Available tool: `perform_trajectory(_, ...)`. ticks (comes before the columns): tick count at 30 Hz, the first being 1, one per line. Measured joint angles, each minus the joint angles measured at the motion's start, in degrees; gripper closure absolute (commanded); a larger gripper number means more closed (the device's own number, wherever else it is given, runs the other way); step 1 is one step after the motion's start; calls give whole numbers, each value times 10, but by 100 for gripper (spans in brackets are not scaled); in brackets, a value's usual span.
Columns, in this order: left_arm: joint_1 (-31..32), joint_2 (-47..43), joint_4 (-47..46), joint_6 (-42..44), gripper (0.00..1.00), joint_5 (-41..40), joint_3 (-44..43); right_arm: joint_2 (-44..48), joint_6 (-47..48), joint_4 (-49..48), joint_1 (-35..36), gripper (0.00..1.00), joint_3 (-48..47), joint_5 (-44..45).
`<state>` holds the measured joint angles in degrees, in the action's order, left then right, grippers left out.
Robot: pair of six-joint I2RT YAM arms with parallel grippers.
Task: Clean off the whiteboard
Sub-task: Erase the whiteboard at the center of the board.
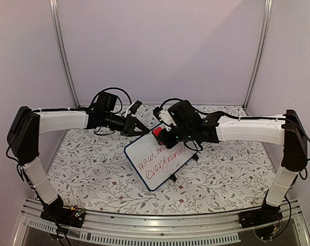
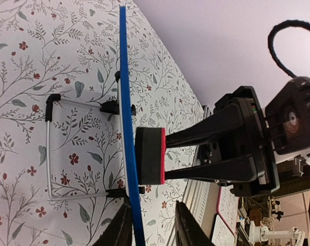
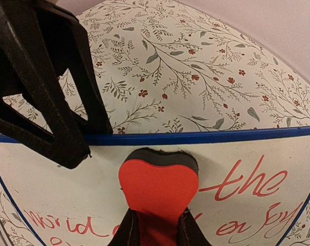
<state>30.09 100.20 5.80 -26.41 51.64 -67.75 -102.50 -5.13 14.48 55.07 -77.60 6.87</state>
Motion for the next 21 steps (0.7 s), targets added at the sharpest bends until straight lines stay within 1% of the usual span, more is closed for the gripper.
perform_trajectory(21, -1, -6, -7, -2, 72, 7, 1, 0, 1, -13, 37, 88, 3, -57)
